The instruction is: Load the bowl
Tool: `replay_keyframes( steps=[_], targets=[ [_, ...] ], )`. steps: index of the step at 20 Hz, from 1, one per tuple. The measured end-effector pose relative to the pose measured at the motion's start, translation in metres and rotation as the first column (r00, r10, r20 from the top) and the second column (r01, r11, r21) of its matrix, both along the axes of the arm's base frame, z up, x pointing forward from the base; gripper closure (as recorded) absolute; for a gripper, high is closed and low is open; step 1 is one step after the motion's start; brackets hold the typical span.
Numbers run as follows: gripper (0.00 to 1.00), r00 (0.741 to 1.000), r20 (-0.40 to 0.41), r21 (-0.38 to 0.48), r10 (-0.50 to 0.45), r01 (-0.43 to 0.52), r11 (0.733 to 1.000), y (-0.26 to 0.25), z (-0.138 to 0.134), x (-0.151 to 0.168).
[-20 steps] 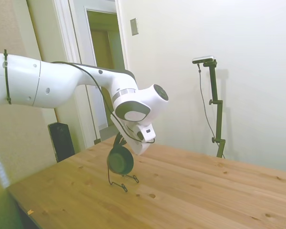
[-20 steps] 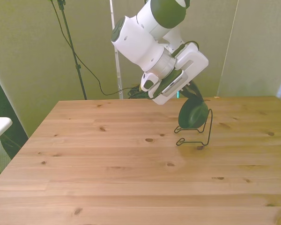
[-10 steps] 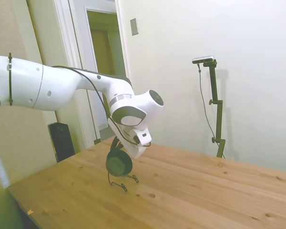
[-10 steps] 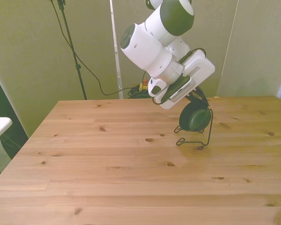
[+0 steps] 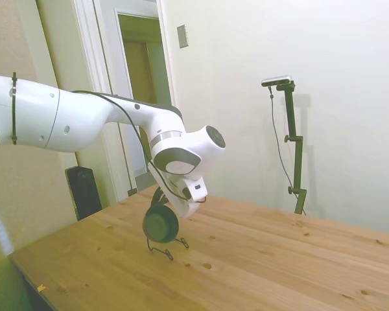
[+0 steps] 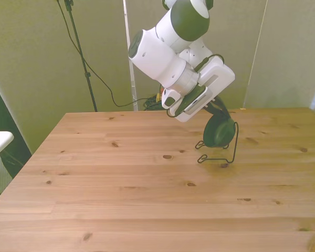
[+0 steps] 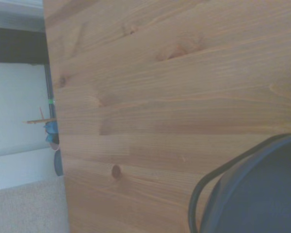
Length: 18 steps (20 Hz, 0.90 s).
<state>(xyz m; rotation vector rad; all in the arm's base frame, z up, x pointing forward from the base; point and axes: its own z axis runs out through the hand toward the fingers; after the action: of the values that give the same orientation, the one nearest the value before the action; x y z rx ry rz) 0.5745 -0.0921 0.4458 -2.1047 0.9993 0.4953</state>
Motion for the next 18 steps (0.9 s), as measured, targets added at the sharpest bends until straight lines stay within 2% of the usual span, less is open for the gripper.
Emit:
replay_keyframes(
  steps=[2, 9, 18],
  targets=[
    [1.00, 1.000, -0.003, 0.020, -0.010, 0.010, 1.000, -0.008, 0.001, 0.001],
    [1.00, 1.000, -0.030, 0.034, 0.009, -0.008, 0.999, 0.000, -0.026, 0.012],
    [1.00, 1.000, -0.024, 0.032, 0.013, -0.013, 0.999, 0.002, -0.025, 0.015]
  ],
)
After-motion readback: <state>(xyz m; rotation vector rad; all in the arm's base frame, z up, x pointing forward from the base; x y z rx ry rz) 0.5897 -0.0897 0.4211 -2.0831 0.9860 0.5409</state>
